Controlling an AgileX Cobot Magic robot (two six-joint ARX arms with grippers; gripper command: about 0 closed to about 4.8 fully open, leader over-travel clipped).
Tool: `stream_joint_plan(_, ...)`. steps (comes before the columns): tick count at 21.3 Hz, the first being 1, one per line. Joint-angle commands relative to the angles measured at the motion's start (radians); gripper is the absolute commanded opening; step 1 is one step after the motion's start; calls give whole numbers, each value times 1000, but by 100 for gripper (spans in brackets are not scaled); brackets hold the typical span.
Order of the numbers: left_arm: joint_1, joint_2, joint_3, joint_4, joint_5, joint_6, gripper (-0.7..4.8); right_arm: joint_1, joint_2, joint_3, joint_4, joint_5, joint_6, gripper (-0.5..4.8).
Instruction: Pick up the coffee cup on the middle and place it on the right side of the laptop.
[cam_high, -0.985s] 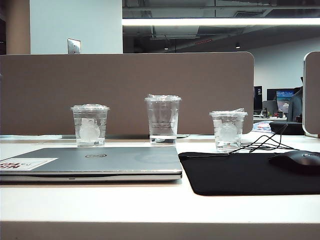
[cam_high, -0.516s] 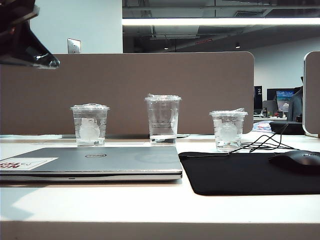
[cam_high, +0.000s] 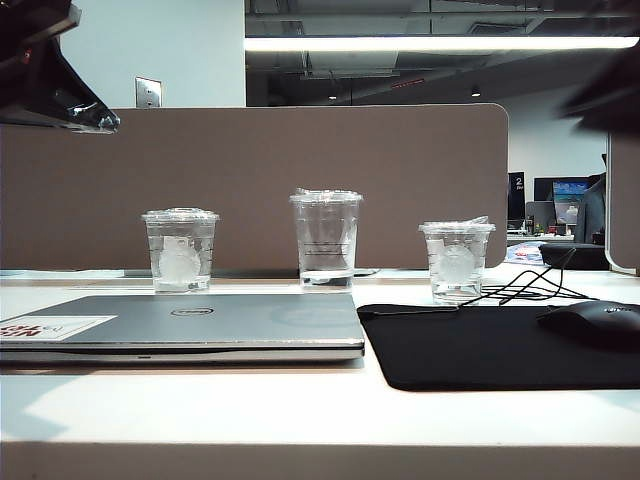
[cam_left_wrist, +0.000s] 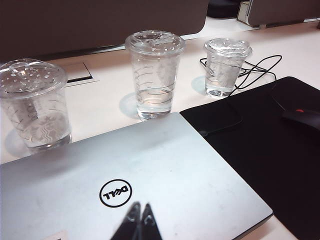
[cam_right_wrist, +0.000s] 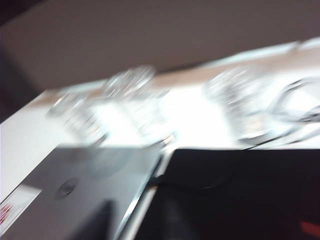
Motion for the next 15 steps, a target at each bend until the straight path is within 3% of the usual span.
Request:
stream_joint_plan(1, 1, -3, 5, 14, 0, 4, -5, 107, 324, 135, 245, -67, -6, 473)
stream_joint_plan(7, 0, -3, 5, 13, 0, 5, -5, 210, 887, 506, 341, -61, -97, 479)
stream_joint_plan(15, 1, -3, 5, 13, -1, 5, -5, 228, 1129, 726, 312, 5, -213, 479)
